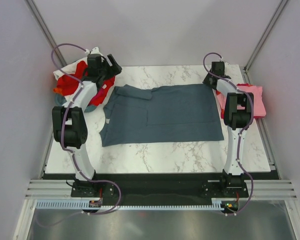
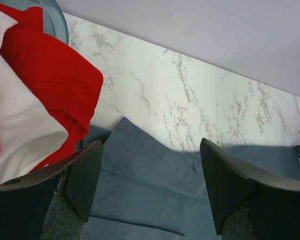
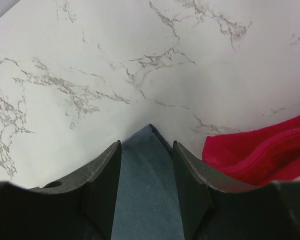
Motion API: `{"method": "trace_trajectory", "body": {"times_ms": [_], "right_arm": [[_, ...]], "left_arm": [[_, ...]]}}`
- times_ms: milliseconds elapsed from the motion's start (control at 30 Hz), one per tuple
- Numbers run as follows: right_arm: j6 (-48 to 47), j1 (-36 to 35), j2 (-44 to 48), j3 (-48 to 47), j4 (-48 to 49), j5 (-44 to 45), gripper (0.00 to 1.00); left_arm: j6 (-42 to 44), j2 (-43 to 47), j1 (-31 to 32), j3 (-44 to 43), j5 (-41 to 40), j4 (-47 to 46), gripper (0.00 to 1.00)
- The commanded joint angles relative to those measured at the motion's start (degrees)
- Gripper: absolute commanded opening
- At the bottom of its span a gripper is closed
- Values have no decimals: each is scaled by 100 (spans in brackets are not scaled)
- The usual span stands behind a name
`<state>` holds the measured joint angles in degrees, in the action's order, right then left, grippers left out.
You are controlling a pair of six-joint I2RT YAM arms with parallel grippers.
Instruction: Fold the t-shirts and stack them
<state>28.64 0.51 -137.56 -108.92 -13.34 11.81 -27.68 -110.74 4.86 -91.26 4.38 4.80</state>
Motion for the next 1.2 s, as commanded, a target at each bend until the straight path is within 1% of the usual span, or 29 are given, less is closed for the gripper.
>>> {"method": "trace_trajectory", "body": {"times_ms": [0,67,167,300,333,367,433,467,533,567,633,667,733,833,867,1000,1100,1167], "right_arm": [[-87,-8,-122,-146,51,172,54],[-96,-7,-166,-217,51,207,54],[-35,-7,-324,-454,-71,190,54],[44,-8,-465,-621,-186,137,49],[36,-7,-482,-639,-186,111,46],[36,-7,-483,-639,-195,111,38],[36,-7,-465,-621,-195,102,31],[27,-16,-465,-621,-195,84,24],[1,-7,-439,-613,-221,84,20],[-8,-7,-430,-595,-230,76,15],[-8,-7,-395,-551,-221,67,11],[-8,-7,-377,-534,-239,67,6],[-17,-8,-333,-472,-230,67,1],[18,-16,-263,-375,-195,102,0],[53,-8,-263,-358,-178,102,0],[71,-16,-245,-314,-151,76,0],[71,-7,-245,-314,-151,84,0],[80,-7,-228,-314,-151,67,0]], "left_arm": [[403,-71,23,-313,-166,-5,85],[456,-158,50,-392,-201,38,85],[509,-307,138,-585,-421,354,84],[562,-492,243,-682,-368,460,84],[588,-545,261,-717,-333,522,84],[606,-580,287,-787,-315,557,84],[667,-694,357,-893,-315,680,83],[694,-747,375,-1041,-315,828,83],[738,-905,401,-1191,-298,952,83],[747,-967,401,-1340,-298,1022,83],[782,-1150,401,-1499,-219,1198,83],[782,-1204,401,-1665,-201,1260,83],[773,-1423,410,-1929,-140,1471,82],[747,-1670,410,-2219,-148,1805,81],[764,-1801,410,-2351,-113,1858,77],[887,-2022,489,-2528,-279,2112,72],[1001,-2127,551,-2537,-421,2218,72],[1028,-2162,577,-2528,-421,2314,74]]}}
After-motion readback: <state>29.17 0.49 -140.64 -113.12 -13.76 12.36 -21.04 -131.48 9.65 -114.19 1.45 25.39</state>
